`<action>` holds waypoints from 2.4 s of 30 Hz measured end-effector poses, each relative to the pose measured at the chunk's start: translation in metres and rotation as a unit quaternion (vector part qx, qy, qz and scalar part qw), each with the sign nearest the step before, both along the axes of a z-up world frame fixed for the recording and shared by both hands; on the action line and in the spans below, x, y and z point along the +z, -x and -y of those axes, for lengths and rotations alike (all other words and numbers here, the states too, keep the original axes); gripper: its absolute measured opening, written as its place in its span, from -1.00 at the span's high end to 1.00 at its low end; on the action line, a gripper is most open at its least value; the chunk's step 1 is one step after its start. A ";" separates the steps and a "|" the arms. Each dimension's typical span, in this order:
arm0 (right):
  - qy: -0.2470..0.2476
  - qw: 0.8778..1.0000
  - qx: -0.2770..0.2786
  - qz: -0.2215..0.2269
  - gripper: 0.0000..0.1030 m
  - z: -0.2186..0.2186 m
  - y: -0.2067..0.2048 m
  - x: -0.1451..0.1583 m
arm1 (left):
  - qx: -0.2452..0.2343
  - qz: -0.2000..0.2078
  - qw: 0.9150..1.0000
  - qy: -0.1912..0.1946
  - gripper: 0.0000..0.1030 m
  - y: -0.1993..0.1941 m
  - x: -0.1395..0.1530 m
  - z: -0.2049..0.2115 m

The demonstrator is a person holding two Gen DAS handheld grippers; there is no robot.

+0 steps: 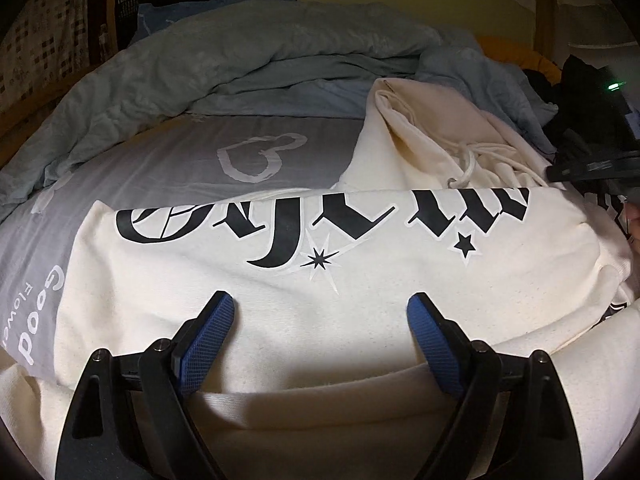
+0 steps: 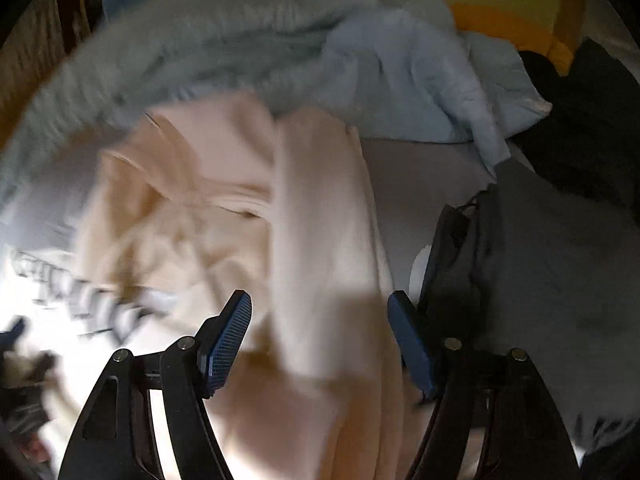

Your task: Fold large clothes

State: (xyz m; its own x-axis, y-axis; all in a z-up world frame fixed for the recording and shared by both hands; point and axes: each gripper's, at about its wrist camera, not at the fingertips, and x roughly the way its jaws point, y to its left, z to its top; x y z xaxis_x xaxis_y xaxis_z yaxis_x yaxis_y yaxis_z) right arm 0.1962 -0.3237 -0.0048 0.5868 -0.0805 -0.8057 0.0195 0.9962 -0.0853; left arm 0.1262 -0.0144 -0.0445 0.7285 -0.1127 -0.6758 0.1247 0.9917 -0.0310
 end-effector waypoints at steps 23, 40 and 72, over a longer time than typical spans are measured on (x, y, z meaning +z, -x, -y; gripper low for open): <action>0.087 0.966 -0.022 0.242 0.84 0.006 0.155 0.159 | -0.035 0.013 0.999 0.025 -0.72 0.004 0.007 -0.001; 0.030 0.994 0.020 0.103 0.73 -0.081 0.198 -0.022 | -0.081 0.038 0.991 0.101 -0.75 0.026 0.032 -0.033; 0.045 0.984 0.036 0.169 -0.38 -0.079 0.238 0.002 | 0.117 0.135 0.977 0.114 0.83 0.028 0.075 -0.114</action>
